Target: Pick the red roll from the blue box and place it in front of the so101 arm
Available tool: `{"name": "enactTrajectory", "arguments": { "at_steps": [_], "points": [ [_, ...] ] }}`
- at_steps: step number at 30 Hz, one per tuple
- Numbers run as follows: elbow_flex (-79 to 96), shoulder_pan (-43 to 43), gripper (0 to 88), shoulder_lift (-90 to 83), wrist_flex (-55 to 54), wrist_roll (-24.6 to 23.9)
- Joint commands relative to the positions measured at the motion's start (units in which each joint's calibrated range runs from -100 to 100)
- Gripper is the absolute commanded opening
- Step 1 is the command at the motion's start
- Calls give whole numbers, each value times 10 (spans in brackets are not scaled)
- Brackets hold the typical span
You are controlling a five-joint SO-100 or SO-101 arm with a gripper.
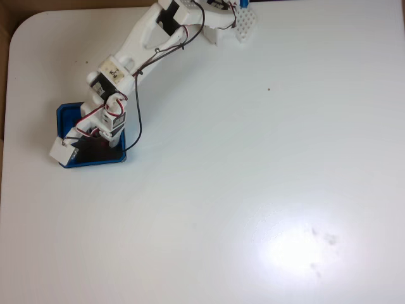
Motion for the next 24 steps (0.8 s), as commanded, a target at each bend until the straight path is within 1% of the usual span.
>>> {"name": "enactTrajectory", "arguments": {
  "at_steps": [1, 15, 24],
  "points": [
    [-31, 2, 7, -11, -9, 3],
    [-27, 14, 5, -23, -6, 3],
    [-22, 56, 7, -173, -1, -3]
  ]
}}
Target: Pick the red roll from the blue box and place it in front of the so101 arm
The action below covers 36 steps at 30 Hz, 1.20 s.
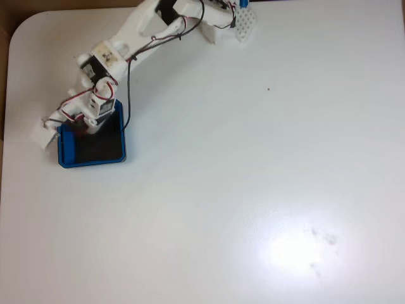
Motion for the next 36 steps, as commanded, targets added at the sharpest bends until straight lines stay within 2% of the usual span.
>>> {"name": "enactTrajectory", "arguments": {
  "at_steps": [1, 10, 15, 22, 30, 36],
  "points": [
    [-18, 10, 7, -108, -1, -2],
    [44, -6, 7, -281, 0, -2],
    [129, -70, 7, -380, 0, 4],
    [288, -230, 7, -505, 0, 4],
    [419, -420, 7, -509, 0, -2],
    [536, -505, 7, -507, 0, -2]
  ]
}}
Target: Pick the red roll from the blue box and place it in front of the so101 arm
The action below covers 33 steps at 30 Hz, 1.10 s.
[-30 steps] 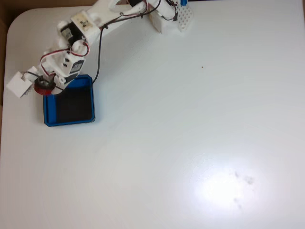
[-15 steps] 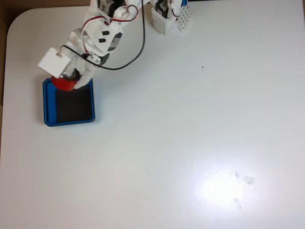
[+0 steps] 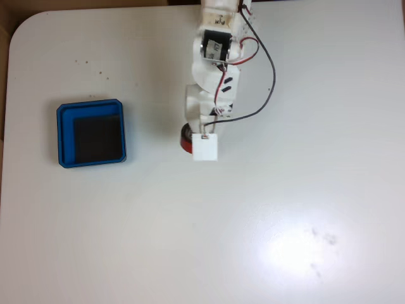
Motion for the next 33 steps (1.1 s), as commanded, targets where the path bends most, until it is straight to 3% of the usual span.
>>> {"name": "enactTrajectory", "arguments": {
  "at_steps": [1, 7, 24, 33],
  "points": [
    [66, -39, 7, -25, 0, -2],
    [187, -82, 8, -25, 0, -3],
    [222, -85, 9, -29, 0, -4],
    [239, -182, 9, -27, -9, -4]
  ]
}}
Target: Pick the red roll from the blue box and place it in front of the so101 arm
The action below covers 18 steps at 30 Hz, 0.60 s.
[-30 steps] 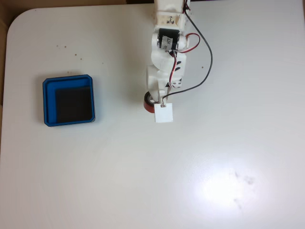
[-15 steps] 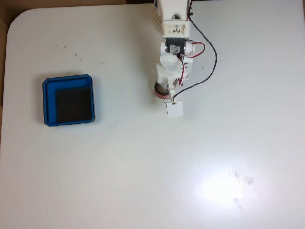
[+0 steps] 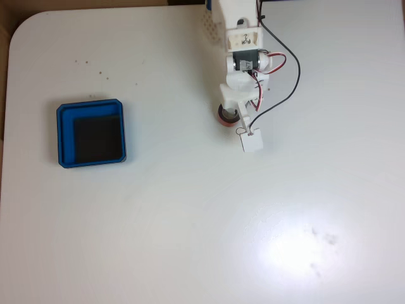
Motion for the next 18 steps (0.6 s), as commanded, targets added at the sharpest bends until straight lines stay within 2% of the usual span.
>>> {"name": "enactTrajectory", "arguments": {
  "at_steps": [1, 14, 18],
  "points": [
    [1, -13, 9, -23, -9, -3],
    [4, 10, 12, -23, -7, -2],
    [4, 37, 55, -23, -8, -2]
  ]
}}
